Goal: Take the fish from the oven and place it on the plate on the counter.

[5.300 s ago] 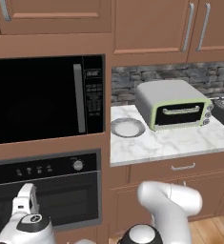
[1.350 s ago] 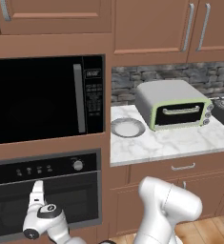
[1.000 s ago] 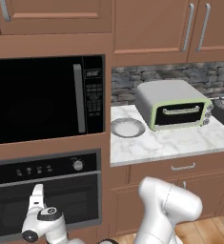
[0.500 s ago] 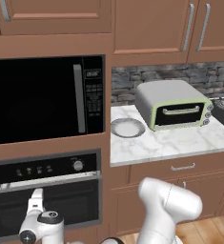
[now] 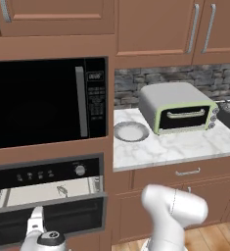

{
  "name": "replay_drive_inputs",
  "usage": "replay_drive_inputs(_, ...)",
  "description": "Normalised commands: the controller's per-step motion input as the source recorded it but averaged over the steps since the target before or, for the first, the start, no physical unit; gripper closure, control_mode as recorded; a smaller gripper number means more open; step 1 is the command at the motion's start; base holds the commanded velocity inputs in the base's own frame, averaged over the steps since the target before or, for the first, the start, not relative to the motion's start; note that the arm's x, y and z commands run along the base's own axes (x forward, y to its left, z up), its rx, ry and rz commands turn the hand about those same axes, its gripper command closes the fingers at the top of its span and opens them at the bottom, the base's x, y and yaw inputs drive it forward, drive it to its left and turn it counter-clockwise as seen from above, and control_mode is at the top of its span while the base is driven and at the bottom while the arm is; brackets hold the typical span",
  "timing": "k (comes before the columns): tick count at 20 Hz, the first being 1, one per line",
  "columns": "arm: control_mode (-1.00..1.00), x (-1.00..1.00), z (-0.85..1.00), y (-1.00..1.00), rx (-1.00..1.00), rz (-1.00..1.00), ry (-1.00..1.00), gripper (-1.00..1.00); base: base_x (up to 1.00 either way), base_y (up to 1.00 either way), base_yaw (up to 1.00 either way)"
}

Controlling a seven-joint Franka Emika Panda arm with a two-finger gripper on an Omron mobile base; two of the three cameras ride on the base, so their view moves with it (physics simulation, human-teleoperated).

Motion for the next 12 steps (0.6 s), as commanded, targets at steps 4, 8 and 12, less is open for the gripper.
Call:
replay_drive_inputs(4, -1.00, -0.78, -1.00, -0.03, -0.05, 0.00, 0.00, 1.00, 0.00, 0.00, 0.00)
replay_drive_inputs(8, -1.00, -0.79, -1.00, -0.05, -0.05, 0.00, 0.00, 1.00, 0.00, 0.00, 0.00)
replay_drive_inputs(12, -1.00, -0.80, -1.00, -0.07, -0.04, 0.00, 0.00, 1.00, 0.00, 0.00, 0.00)
